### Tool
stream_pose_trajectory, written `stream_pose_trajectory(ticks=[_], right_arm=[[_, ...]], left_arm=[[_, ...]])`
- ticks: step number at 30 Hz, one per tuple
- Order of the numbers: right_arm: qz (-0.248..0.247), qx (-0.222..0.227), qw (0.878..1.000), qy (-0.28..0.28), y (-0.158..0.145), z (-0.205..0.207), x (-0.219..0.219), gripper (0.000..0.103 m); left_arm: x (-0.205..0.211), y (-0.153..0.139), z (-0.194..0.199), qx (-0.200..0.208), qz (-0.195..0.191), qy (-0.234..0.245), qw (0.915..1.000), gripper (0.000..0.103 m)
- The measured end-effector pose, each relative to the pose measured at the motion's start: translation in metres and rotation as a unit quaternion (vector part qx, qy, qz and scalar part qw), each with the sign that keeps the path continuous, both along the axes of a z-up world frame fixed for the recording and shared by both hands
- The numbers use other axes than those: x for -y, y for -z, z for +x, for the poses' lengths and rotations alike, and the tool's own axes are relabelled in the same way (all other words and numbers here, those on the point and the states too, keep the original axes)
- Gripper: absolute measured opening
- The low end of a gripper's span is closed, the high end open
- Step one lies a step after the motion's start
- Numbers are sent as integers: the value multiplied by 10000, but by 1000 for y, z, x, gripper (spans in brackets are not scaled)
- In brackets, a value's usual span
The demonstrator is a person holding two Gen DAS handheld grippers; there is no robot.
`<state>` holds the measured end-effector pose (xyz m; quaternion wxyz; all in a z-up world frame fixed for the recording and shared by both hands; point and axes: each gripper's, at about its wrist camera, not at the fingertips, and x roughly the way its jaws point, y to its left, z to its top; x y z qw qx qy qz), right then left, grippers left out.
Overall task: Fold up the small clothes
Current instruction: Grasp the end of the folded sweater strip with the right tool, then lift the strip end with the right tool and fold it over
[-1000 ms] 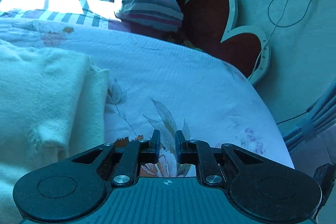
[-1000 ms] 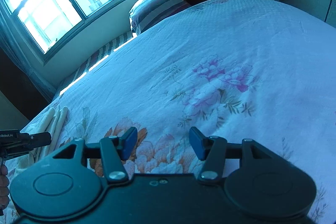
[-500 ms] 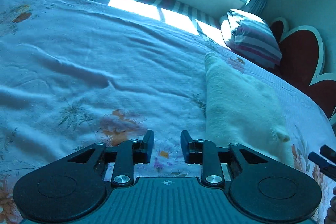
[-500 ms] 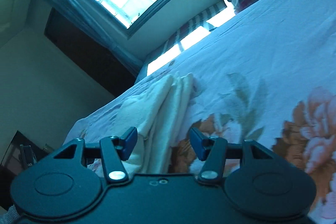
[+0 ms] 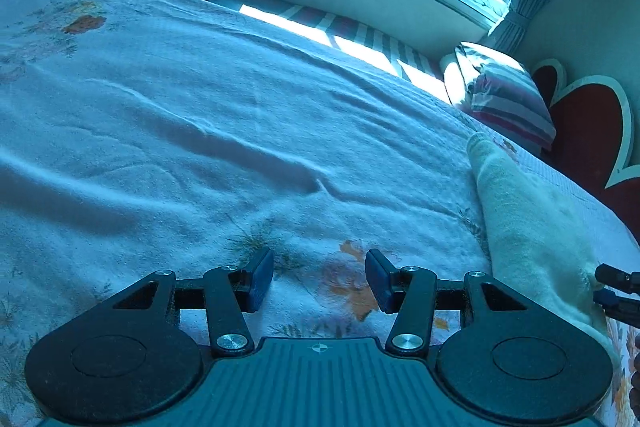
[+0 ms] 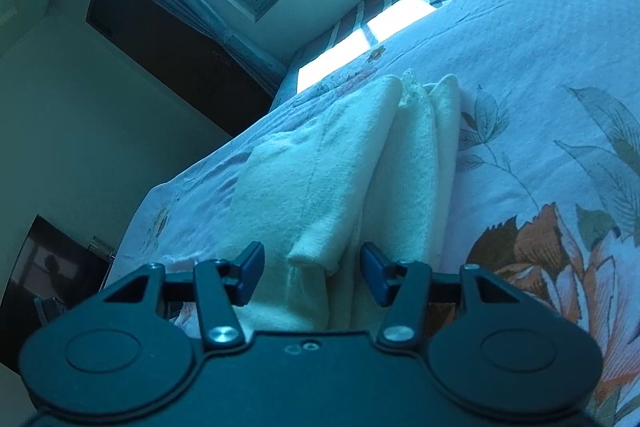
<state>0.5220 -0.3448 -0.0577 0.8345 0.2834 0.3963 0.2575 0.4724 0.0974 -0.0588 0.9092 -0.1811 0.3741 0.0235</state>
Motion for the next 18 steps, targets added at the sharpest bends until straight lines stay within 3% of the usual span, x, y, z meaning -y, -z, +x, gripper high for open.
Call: stream_pose_trajectory(ticks=[6, 7, 8, 9, 15, 17, 18], right_arm=[[45, -144, 9998, -92, 9, 21, -20, 51], [-49, -99, 9998, -143, 9, 21, -24, 47], [-164, -65, 9997, -151, 8, 21, -28, 22], [-434, 31, 9990, -63, 3, 17, -28, 18], [-582, 590, 9964, 175, -35, -13, -19, 17], [-700, 460, 9961, 274, -30, -13, -11, 18], [-749, 144, 9967, 261, -17, -2, -9, 18]], left_arm=[[-8, 6, 4, -31, 21, 144, 9999, 51], [-6, 6, 5, -25, 59, 165, 9998, 51], [-5, 6, 4, -18, 94, 184, 9998, 51], [-4, 6, 4, -13, 117, 204, 9997, 51], [5, 5, 7, -21, 265, 349, 9990, 58], [8, 5, 7, -32, 323, 367, 9988, 59], [9, 4, 6, -44, 336, 378, 9987, 59]])
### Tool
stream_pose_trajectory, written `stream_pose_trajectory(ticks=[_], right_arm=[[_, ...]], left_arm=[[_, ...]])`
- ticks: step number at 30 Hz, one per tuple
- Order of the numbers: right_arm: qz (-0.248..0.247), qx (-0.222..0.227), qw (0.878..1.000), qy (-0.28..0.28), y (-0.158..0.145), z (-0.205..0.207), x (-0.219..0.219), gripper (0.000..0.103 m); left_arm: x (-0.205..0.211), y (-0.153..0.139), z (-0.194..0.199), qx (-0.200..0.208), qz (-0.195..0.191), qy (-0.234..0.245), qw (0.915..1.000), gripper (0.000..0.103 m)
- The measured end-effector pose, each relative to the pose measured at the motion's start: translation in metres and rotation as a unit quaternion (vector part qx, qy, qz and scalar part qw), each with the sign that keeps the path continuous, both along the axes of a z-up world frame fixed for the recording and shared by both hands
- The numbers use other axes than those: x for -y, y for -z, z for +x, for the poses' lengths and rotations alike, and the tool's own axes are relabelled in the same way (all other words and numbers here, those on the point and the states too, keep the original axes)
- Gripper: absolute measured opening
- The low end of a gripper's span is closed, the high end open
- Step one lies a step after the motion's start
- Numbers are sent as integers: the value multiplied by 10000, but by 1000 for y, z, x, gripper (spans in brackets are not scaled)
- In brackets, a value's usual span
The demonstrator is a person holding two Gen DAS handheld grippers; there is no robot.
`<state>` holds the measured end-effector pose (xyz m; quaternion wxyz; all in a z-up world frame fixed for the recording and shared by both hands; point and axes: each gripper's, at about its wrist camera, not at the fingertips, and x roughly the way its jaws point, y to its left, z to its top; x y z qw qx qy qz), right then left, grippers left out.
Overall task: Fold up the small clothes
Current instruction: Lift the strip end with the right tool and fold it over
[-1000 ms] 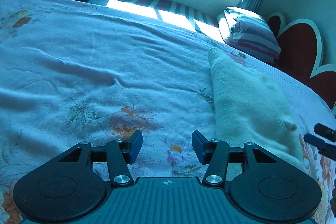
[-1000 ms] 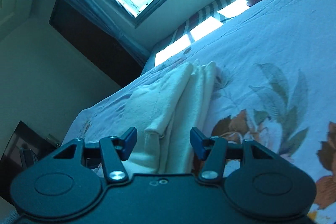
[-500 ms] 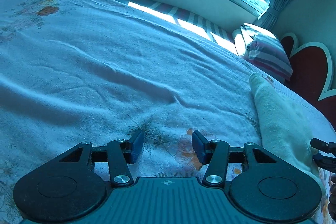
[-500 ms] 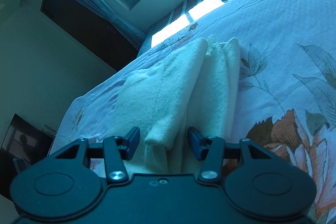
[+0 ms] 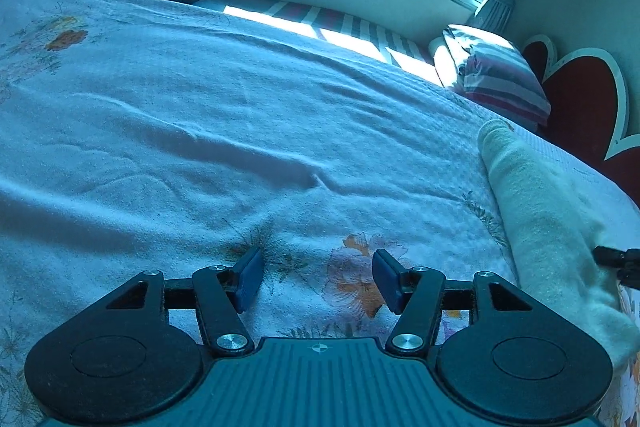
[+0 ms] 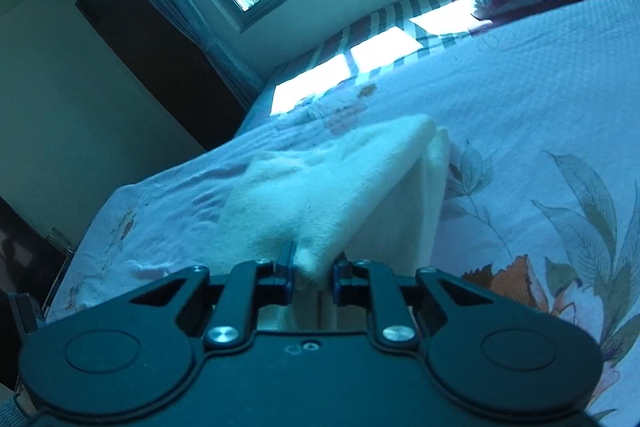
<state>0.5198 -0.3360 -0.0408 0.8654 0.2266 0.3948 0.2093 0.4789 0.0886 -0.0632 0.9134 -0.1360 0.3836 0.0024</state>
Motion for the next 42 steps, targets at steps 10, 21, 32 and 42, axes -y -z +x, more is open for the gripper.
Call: stream_pose_trajectory(ticks=[10, 21, 32, 42], right_arm=[[320, -196, 9993, 26, 12, 2, 14, 16], [516, -559, 9971, 50, 13, -30, 29, 51], [-68, -610, 9978, -252, 13, -47, 13, 8], [-623, -602, 9962, -56, 4, -58, 14, 18]], left_arm=[[6, -3, -4, -75, 49, 118, 9999, 59], [15, -2, -14, -45, 94, 274, 9996, 63], [26, -4, -18, -87, 240, 424, 9988, 68], [55, -22, -25, 179, 419, 699, 9965, 68]])
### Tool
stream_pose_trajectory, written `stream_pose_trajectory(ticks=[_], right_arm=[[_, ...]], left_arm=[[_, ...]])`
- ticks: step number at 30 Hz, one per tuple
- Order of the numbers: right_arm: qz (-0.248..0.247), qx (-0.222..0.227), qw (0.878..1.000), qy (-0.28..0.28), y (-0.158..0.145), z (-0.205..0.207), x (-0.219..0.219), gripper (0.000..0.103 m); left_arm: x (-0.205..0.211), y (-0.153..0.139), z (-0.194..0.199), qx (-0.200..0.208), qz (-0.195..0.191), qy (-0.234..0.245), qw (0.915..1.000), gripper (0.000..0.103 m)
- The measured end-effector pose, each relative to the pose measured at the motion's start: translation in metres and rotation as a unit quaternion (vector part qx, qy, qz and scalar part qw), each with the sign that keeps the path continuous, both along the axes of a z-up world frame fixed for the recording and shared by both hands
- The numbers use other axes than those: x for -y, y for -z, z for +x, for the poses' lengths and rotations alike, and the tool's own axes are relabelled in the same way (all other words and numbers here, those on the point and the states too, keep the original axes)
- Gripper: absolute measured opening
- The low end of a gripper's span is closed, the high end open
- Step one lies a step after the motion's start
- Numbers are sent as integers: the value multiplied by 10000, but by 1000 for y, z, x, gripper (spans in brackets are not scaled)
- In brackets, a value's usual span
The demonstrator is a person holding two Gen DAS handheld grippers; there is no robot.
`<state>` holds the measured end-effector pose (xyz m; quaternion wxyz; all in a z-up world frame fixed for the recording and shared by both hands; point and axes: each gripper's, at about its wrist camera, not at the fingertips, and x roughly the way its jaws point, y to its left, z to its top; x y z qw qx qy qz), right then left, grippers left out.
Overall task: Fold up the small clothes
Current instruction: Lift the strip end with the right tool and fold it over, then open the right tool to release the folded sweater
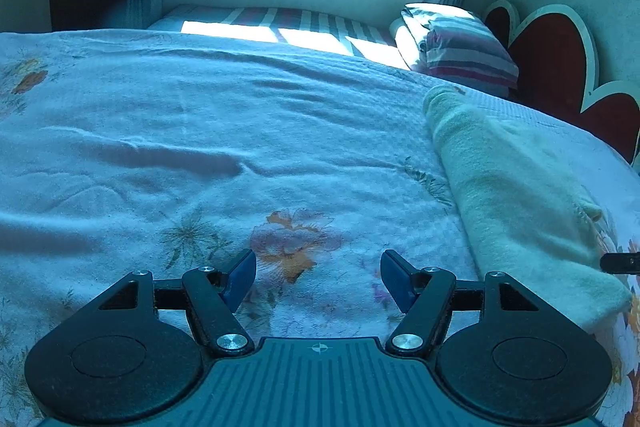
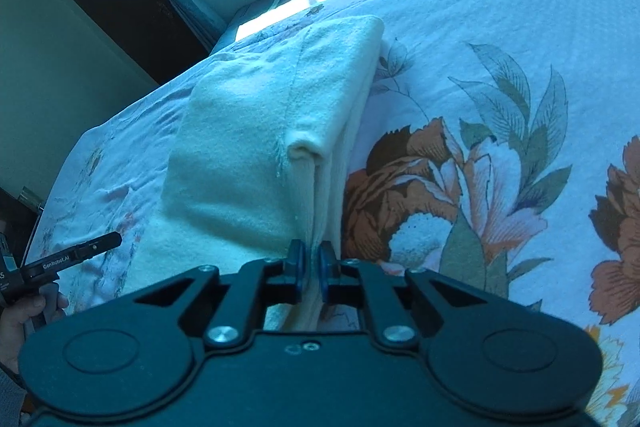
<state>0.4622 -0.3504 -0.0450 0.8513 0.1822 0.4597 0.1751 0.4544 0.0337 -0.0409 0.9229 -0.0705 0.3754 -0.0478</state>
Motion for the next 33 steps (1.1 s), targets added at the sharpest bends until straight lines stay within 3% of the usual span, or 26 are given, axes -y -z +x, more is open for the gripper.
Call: stream_pose_trajectory(ticks=[4, 8, 12, 18, 22, 25, 30, 33], right_arm=[[-495, 665, 9966, -10, -30, -17, -13, 21], [-882, 932, 9900, -587, -35, -34, -42, 21], [-1564, 629, 9811, -950, -12, -36, -61, 17], [-1437, 667, 9832, -909, -15, -39, -56, 16], [-1294, 1013, 9837, -736, -31, -34, -48, 21], [-1304, 1177, 9828, -578, -38, -10, -45, 20], [-1245, 1403, 9820, -215, -31, 36, -43, 20], [-1392, 1038, 9847, -152, -13, 57, -42, 18]], left_arm=[[41, -10, 1, 207, 67, 480, 9986, 68], [72, -4, 3, 120, 99, 823, 9965, 68], [87, 9, 0, -61, 512, 926, 9944, 68], [87, 1, -4, -12, 608, 985, 9933, 68], [89, -9, 3, 166, 670, 1025, 9923, 68], [92, -13, 25, 229, 718, 1026, 9919, 68], [96, -12, 69, 257, 451, 1010, 9935, 68], [97, -1, 87, -20, 360, 1114, 9931, 71]])
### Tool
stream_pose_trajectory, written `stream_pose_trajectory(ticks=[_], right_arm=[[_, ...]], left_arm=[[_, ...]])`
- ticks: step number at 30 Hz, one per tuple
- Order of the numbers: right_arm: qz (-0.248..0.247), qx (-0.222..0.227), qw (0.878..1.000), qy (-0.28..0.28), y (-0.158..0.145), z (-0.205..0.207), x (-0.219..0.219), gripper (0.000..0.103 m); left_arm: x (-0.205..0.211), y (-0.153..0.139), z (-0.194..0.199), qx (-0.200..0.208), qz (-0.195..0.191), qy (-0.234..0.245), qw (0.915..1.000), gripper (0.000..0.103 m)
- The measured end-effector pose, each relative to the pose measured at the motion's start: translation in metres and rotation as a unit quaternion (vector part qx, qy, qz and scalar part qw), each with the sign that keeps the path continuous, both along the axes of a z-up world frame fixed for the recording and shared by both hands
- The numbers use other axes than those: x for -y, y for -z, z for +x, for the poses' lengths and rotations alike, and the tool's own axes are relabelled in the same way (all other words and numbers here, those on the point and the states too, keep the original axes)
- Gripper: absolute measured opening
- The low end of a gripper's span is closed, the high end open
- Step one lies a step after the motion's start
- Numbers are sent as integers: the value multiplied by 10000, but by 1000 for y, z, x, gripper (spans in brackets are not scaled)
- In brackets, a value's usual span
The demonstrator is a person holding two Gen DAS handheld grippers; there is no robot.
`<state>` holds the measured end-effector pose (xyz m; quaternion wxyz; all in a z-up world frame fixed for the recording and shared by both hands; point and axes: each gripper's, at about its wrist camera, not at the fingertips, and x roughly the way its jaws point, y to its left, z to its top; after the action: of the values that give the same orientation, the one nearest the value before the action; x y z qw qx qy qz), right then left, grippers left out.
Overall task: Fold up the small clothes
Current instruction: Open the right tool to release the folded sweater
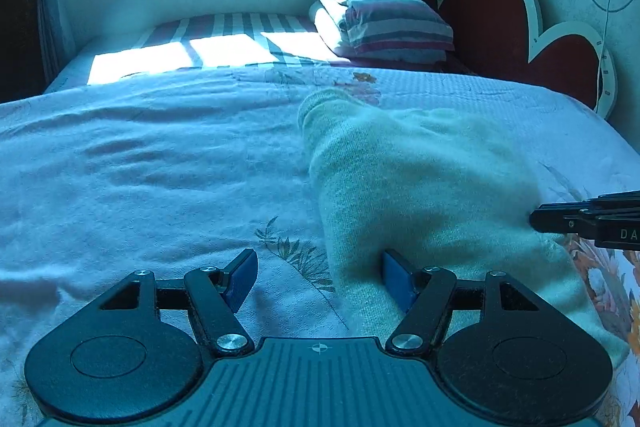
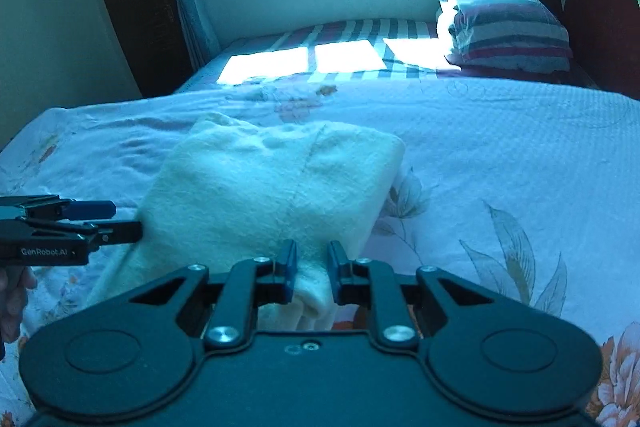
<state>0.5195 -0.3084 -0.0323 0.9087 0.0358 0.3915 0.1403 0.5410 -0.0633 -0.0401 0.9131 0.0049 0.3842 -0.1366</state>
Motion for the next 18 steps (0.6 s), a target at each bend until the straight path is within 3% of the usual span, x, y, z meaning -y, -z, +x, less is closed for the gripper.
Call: stream_pose_trajectory(ticks=[3, 7, 10, 12, 15, 18], right_arm=[[95, -48, 9999, -73, 1, 3, 5, 19], [172, 384, 9990, 146, -14, 17, 10, 25], [185, 333, 9988, 307, -11, 46, 9, 25], [47, 23, 9996, 282, 3, 62, 6, 25], [94, 21, 9996, 270, 11, 66, 10, 26], [186, -56, 9991, 376, 4, 58, 16, 30]], left_arm=[[-5, -11, 7, 228, -114, -26, 9997, 73], [-4, -14, 37, 291, -273, -74, 9992, 73], [6, -6, 63, 118, -220, -5, 9997, 73], [11, 1, 72, 46, -201, -11, 9998, 80], [12, 2, 74, 45, -106, 16, 9999, 86], [6, -12, 60, 187, -61, -7, 9998, 86]])
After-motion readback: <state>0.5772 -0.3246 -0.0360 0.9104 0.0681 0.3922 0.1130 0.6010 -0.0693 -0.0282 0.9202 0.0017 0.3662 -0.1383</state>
